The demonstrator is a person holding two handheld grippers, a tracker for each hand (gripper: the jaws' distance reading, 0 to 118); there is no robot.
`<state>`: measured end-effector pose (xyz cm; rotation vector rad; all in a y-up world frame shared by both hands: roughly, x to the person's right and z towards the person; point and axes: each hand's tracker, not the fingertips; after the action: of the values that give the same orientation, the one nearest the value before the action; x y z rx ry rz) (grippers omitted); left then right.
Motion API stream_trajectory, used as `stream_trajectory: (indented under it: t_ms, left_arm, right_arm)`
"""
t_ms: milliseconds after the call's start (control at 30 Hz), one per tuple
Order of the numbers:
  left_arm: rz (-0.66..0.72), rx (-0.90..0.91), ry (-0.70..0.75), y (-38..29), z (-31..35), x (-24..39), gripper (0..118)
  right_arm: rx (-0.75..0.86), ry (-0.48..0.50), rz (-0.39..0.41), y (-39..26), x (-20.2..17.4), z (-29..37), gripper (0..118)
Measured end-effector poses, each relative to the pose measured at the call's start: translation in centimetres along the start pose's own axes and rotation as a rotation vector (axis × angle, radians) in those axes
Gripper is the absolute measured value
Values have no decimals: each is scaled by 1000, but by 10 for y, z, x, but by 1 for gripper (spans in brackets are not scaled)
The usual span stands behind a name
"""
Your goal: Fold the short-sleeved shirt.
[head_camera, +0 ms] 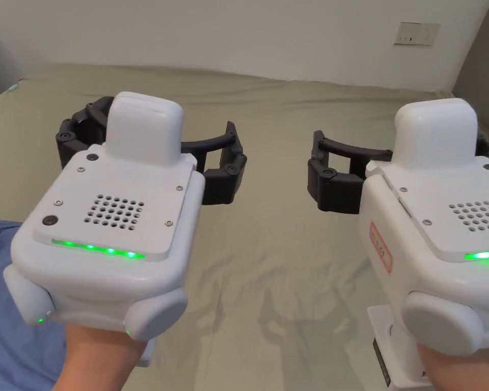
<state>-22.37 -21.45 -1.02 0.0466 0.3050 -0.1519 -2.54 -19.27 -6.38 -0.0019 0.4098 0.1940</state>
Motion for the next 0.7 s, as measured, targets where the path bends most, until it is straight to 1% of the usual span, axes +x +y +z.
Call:
stream_trajectory:
  t_ms: [33,100,133,167,200,233,267,333,433,567,700]
  left_arm:
    - [1,2,-3,0,1,1,103]
    - [-9,8,14,2,1,3,46]
    - [-13,5,19,2,1,3,20]
    - [-2,3,14,3,0,2,6]
    - [22,5,3,4,1,0,5]
    - [50,-12,-33,5,0,-2,0]
    - [66,-26,-64,5,-1,-3,0]
    - [47,-24,-60,4,-1,0,0]
    - [19,-19,-75,4,0,6,0]
    - [46,-25,-102,3,2,10,0]
    - [29,-26,-105,4,1,12,0]
  right_arm:
    - [0,11,1,-4,7,-3,99]
    - [-1,-5,3,-6,10,-5,25]
    - [-15,-39,13,-6,11,-8,1]
    - [-10,-32,0,-9,13,-8,1]
    - [-23,4,-8,-9,18,-8,1]
    - [-40,42,-14,-9,20,-8,1]
    - [-30,18,-12,-10,21,-8,1]
    - [-18,-22,14,-14,18,-4,1]
    - [-13,-21,17,-14,21,-1,1]
    - [-3,-28,27,-14,22,0,1]
    - [-3,-24,24,-16,21,1,1]
